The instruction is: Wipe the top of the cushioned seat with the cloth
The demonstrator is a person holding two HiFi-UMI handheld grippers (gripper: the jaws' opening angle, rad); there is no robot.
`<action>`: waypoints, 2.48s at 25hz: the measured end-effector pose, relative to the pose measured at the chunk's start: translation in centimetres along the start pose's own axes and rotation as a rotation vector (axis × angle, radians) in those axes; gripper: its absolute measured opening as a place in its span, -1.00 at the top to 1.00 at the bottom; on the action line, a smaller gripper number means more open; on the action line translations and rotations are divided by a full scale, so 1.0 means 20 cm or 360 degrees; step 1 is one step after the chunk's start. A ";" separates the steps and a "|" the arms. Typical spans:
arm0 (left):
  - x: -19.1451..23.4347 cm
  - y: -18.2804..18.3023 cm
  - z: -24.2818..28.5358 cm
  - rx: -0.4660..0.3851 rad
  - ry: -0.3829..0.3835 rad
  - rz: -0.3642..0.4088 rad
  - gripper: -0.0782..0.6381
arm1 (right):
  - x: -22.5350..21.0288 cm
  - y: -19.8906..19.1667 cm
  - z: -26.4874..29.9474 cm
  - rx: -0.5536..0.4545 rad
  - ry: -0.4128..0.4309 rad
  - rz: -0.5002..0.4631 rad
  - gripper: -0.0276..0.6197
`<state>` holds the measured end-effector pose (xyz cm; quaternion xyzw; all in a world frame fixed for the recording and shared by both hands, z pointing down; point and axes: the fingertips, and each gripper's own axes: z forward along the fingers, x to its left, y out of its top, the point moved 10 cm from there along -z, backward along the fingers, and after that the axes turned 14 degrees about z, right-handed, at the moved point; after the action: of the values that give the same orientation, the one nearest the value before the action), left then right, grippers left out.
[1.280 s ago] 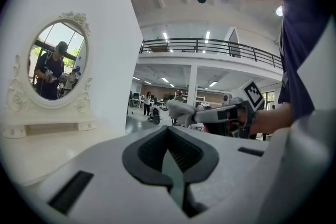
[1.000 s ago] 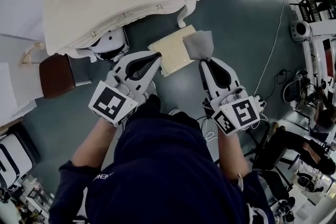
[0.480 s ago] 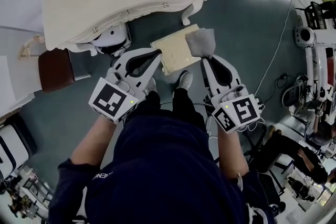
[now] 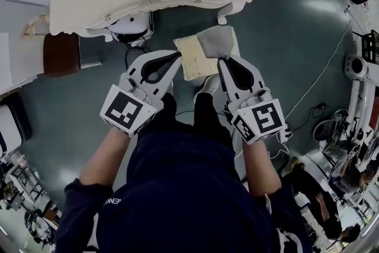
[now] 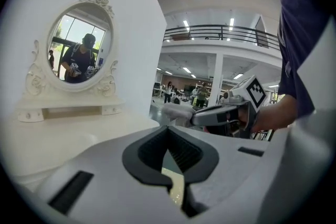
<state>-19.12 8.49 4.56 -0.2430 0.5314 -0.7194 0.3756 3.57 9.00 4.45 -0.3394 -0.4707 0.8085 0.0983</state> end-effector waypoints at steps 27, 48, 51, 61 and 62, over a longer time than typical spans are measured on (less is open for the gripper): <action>0.33 -1.10 0.54 0.0419 0.0124 -0.0251 0.76 | -0.87 -1.08 1.12 0.0567 0.0056 0.0151 0.79; 0.19 -1.75 0.62 0.0643 0.0087 -0.0608 0.76 | -1.17 -2.01 1.52 0.0990 0.0033 0.0117 0.79; 0.19 -1.78 0.63 0.0660 0.0069 -0.0613 0.76 | -1.19 -2.06 1.54 0.1019 0.0019 0.0115 0.79; 0.21 -1.75 0.71 0.0693 0.0031 -0.0591 0.76 | -1.25 -2.04 1.52 0.1006 -0.0040 0.0180 0.79; 0.21 -1.74 0.74 0.0691 0.0024 -0.0591 0.76 | -1.28 -2.03 1.51 0.1001 -0.0054 0.0181 0.79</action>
<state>-20.37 1.87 42.07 -0.2445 0.3142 -0.8746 0.2768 -3.09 -2.37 59.67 -0.3047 -0.1794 0.9241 0.1451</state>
